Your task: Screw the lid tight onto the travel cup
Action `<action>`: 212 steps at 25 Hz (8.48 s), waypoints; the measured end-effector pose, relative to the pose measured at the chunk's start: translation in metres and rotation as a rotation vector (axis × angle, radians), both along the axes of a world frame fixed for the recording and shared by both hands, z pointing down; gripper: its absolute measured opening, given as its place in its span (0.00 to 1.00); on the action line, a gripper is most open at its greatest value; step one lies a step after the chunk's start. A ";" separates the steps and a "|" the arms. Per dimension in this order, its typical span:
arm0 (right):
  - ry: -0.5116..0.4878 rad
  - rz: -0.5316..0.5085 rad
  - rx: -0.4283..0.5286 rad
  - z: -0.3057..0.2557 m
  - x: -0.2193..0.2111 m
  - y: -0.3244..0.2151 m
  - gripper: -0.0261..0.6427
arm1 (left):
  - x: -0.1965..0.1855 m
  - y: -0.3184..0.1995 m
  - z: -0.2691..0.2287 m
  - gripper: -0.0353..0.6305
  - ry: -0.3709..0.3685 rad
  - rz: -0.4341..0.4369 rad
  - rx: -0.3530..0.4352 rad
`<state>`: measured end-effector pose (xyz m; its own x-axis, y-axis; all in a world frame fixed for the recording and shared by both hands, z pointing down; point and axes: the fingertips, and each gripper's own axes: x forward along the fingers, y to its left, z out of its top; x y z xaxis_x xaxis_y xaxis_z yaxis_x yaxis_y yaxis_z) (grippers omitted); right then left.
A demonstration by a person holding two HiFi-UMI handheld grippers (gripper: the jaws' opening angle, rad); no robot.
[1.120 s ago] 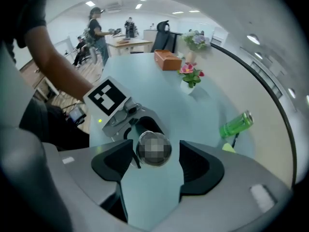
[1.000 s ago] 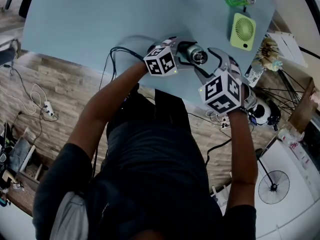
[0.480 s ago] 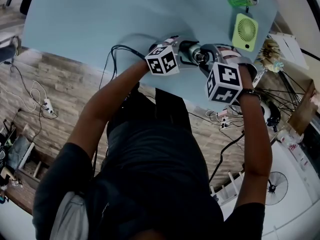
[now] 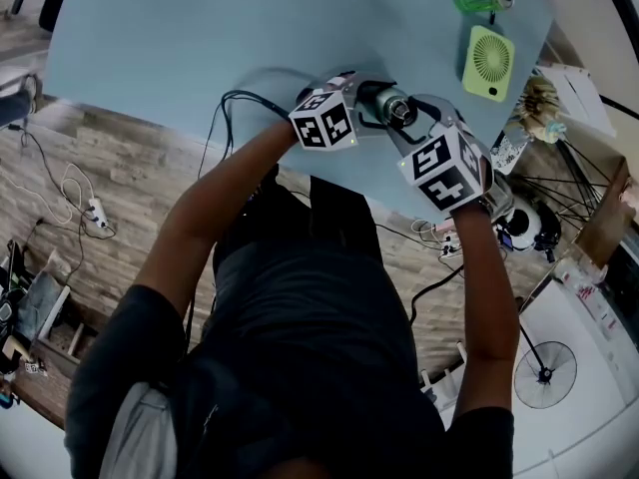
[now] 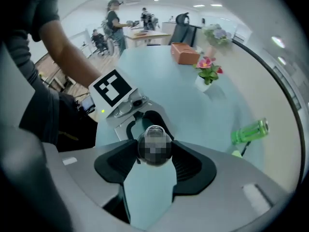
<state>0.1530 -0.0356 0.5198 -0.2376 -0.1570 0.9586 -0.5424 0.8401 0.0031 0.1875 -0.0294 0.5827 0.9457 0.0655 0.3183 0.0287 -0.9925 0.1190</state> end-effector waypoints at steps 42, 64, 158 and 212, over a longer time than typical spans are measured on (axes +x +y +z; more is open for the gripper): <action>0.131 -0.475 -0.104 0.002 0.002 0.003 0.41 | 0.000 -0.002 0.001 0.69 -0.007 -0.010 0.009; -0.167 0.623 0.093 -0.004 0.011 -0.011 0.40 | 0.000 -0.002 -0.001 0.69 -0.007 -0.012 0.011; -0.073 0.314 0.016 -0.001 0.001 -0.008 0.42 | 0.002 0.000 0.000 0.69 -0.016 -0.008 0.005; -0.841 0.631 0.669 -0.276 -0.020 -0.030 0.10 | -0.212 -0.089 -0.269 0.47 0.146 -0.445 0.258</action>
